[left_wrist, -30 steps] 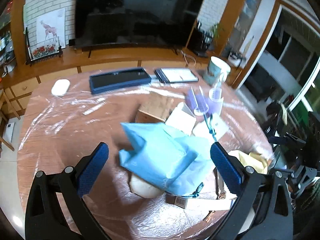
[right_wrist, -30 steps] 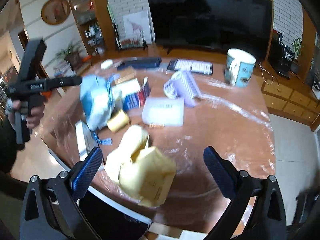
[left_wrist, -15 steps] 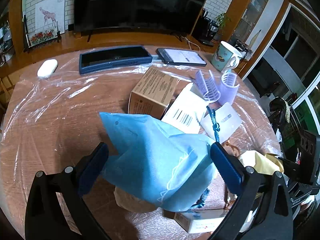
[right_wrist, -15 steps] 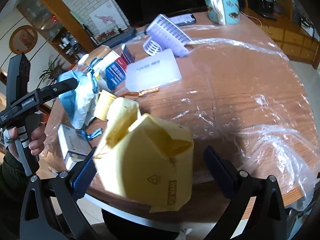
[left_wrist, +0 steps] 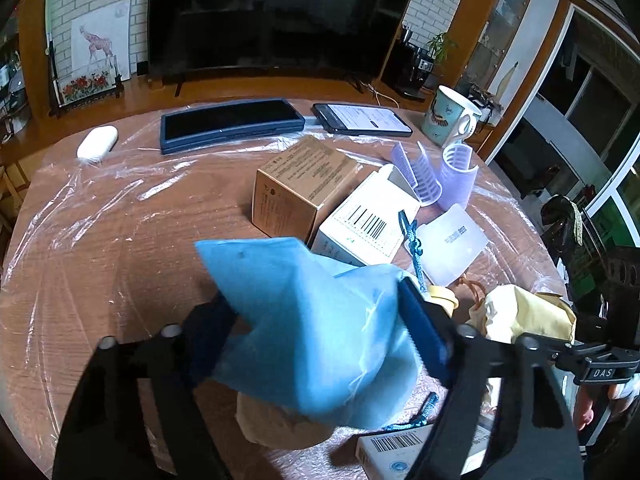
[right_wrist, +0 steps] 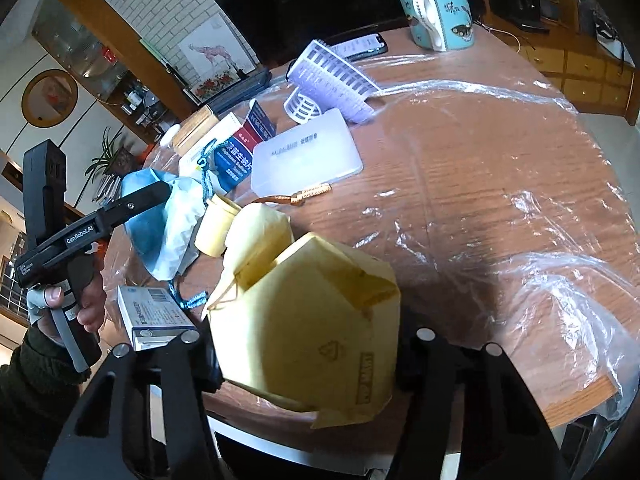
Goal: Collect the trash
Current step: 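Lift the blue cloth with the left tool while the right tool lifts the yellow bag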
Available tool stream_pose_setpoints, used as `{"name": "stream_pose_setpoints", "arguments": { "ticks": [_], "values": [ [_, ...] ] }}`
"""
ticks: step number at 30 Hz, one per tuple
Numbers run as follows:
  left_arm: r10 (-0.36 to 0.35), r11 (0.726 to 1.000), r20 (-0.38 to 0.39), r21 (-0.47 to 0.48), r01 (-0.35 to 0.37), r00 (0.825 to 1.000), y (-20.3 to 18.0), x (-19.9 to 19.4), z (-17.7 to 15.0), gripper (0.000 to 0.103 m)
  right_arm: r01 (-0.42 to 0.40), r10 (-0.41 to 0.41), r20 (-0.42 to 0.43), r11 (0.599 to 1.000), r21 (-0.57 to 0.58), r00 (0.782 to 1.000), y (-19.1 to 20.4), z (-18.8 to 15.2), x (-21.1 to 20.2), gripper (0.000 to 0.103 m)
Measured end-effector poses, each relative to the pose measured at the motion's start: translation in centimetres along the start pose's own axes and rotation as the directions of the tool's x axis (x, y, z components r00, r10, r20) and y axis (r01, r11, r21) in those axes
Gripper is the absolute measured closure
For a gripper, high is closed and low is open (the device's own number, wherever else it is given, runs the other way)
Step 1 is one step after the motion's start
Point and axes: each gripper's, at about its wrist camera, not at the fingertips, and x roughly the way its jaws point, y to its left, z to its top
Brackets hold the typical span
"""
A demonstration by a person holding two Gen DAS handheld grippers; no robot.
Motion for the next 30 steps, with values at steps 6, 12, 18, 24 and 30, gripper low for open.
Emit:
{"name": "stream_pose_setpoints", "arguments": {
  "ticks": [6,12,18,24,30],
  "values": [
    [-0.015,1.0,0.012,-0.022,0.015,1.0,0.4,-0.6,0.1,0.044,0.004,-0.003,0.026,1.0,-0.024,1.0,0.3,1.1,-0.4,0.047],
    [-0.023,0.999,0.025,-0.032,0.024,0.999,0.5,-1.1,0.0,0.051,0.002,0.0,0.046,0.998,-0.055,0.999,1.0,1.9,-0.7,0.048],
    [-0.036,0.998,0.047,-0.041,0.038,0.998,0.5,-2.1,0.2,0.064,0.0,0.005,0.075,0.997,-0.073,0.997,1.3,2.9,-1.2,0.048],
    [-0.046,0.997,0.049,-0.054,0.049,0.998,0.8,-2.5,0.1,0.066,-0.003,0.01,0.077,0.996,-0.089,0.997,1.7,3.2,-1.1,0.048],
    [-0.047,0.996,0.083,-0.075,0.053,0.995,0.8,-3.7,0.2,0.067,-0.011,0.022,0.106,0.995,-0.101,0.994,2.1,3.5,-1.9,0.048]
  ]
}}
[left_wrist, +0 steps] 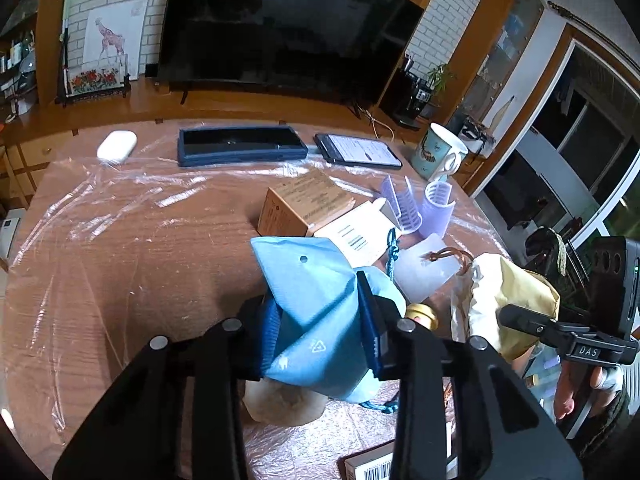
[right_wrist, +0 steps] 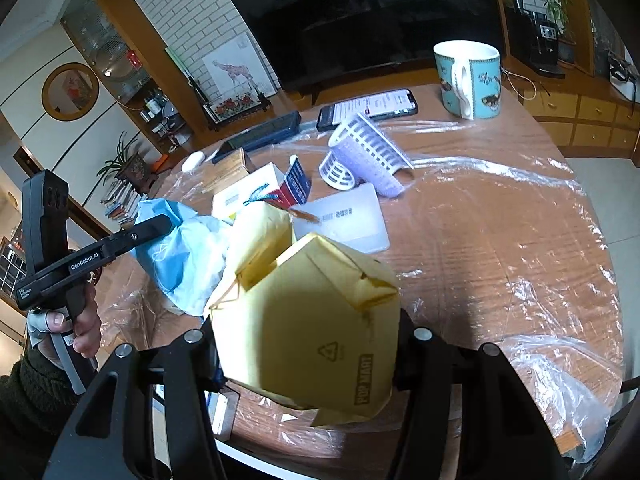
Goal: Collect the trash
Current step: 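Lift the blue cloth with the left tool while the right tool lifts the yellow bag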
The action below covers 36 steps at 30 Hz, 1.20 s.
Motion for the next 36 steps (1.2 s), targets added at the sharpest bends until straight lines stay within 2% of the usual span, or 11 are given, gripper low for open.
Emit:
{"name": "stream_pose_setpoints", "arguments": {
  "ticks": [18,25,36],
  "values": [
    [-0.026,0.999,0.168,-0.025,0.031,0.985,-1.6,-7.4,0.2,0.067,-0.019,0.023,0.105,0.999,-0.037,0.994,1.0,0.7,-4.6,0.048],
    [-0.039,0.999,0.201,-0.022,0.044,0.979,-2.7,-9.9,-1.0,0.067,-0.03,0.039,0.14,0.998,-0.061,0.989,1.7,0.0,-7.2,0.048],
    [-0.064,0.998,0.205,-0.007,0.066,0.977,-4.7,-12.5,-3.5,0.067,-0.061,0.069,0.134,0.996,-0.062,0.989,2.1,-2.8,-9.7,0.048]
  ]
}}
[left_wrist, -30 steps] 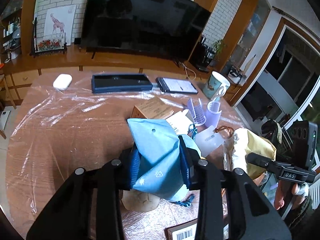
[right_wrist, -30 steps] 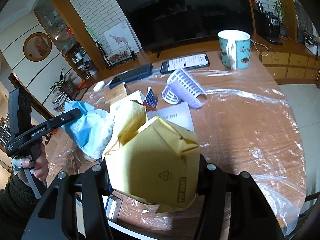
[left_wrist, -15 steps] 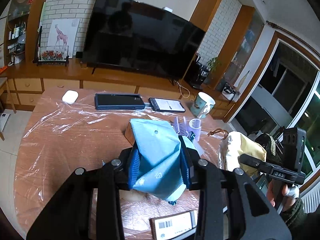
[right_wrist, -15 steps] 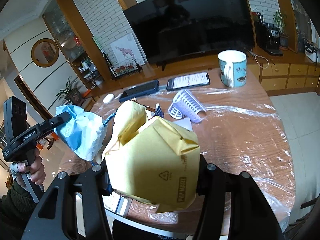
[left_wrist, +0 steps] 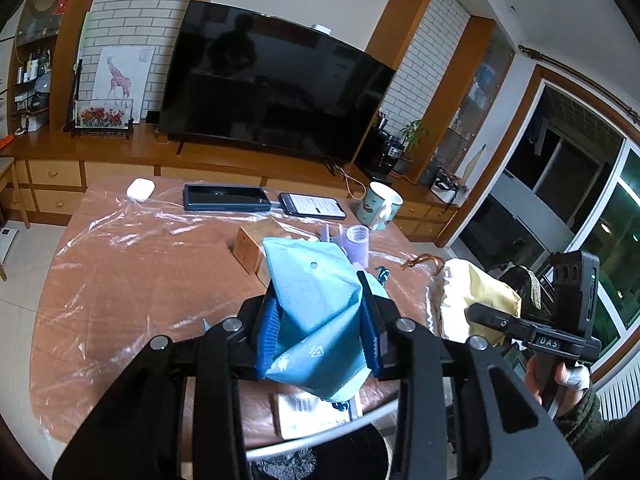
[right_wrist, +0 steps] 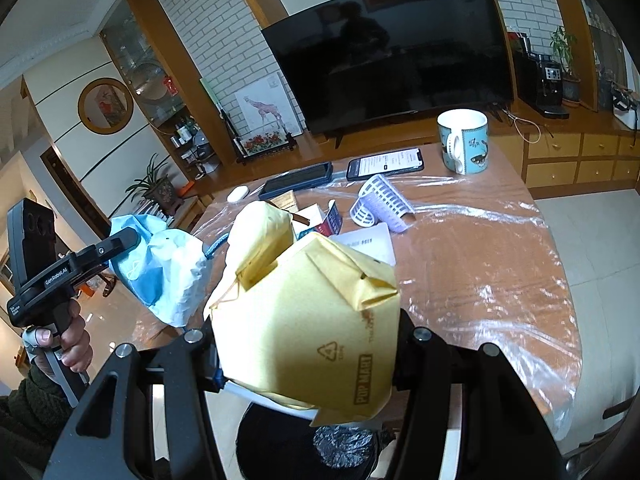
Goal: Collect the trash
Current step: 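Lift the blue cloth with the left tool while the right tool lifts the yellow bag, then carry the blue cloth and yellow bag in both tools over the black bin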
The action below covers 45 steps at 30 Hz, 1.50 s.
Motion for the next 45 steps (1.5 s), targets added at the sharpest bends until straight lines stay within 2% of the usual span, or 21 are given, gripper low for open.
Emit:
{"name": "stream_pose_setpoints", "arguments": {
  "ticks": [21,36,45],
  "values": [
    [-0.048,0.999,-0.135,0.007,0.05,0.99,-3.8,-2.6,-8.1,0.067,-0.01,0.008,-0.115,1.0,-0.013,0.993,0.7,-6.4,-2.0,0.048],
    [-0.035,0.999,-0.228,0.025,0.041,0.973,-5.0,-1.9,-12.2,0.067,-0.002,-0.005,-0.203,0.999,-0.037,0.979,1.1,-9.9,-2.0,0.048],
    [-0.003,0.999,-0.283,0.046,0.016,0.959,-5.0,-0.7,-14.7,0.067,0.026,-0.044,-0.265,0.997,-0.071,0.963,1.6,-12.1,-1.0,0.048]
  ]
}}
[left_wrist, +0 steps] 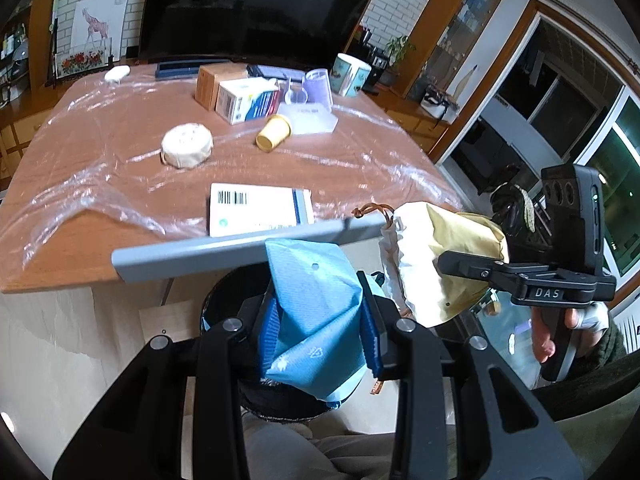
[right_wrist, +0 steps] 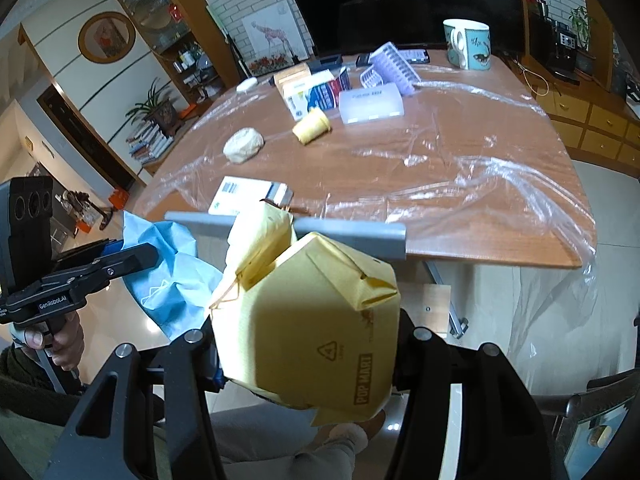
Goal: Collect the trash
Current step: 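Carry the blue cloth and yellow bag in both tools over the black bin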
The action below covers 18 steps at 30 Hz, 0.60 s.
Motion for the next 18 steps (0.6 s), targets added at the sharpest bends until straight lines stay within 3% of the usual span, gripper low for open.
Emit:
{"name": "stream_pose_setpoints", "arguments": {
  "ticks": [18],
  "values": [
    [0.041,0.999,-0.113,0.005,-0.041,0.993,1.0,4.1,-2.5,0.067,0.026,-0.026,-0.104,1.0,-0.006,0.994,0.5,-2.3,4.4,0.048]
  ]
}}
